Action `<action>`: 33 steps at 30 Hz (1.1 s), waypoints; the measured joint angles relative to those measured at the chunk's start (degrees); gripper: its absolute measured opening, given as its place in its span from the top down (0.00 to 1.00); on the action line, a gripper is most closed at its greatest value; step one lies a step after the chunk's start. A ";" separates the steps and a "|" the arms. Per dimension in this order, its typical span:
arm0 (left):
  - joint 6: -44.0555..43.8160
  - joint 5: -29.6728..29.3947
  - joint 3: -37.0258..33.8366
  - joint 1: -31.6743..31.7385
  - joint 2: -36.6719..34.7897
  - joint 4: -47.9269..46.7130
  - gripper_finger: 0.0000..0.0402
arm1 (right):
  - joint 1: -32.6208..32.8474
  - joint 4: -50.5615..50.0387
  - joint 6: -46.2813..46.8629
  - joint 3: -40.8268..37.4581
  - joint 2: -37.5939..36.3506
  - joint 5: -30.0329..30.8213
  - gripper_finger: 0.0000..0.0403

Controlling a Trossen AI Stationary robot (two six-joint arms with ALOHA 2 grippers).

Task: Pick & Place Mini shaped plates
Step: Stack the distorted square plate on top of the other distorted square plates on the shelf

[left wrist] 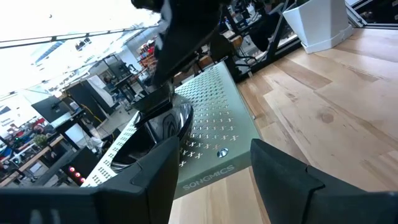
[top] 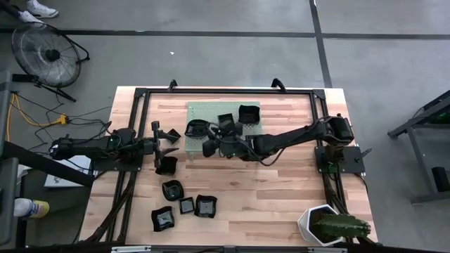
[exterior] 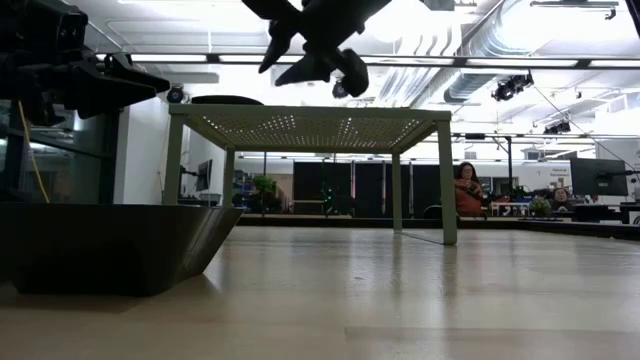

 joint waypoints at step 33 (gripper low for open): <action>0.02 0.00 0.00 -0.02 0.00 0.00 0.52 | 7.98 -34.30 -25.85 14.30 4.18 -38.43 0.69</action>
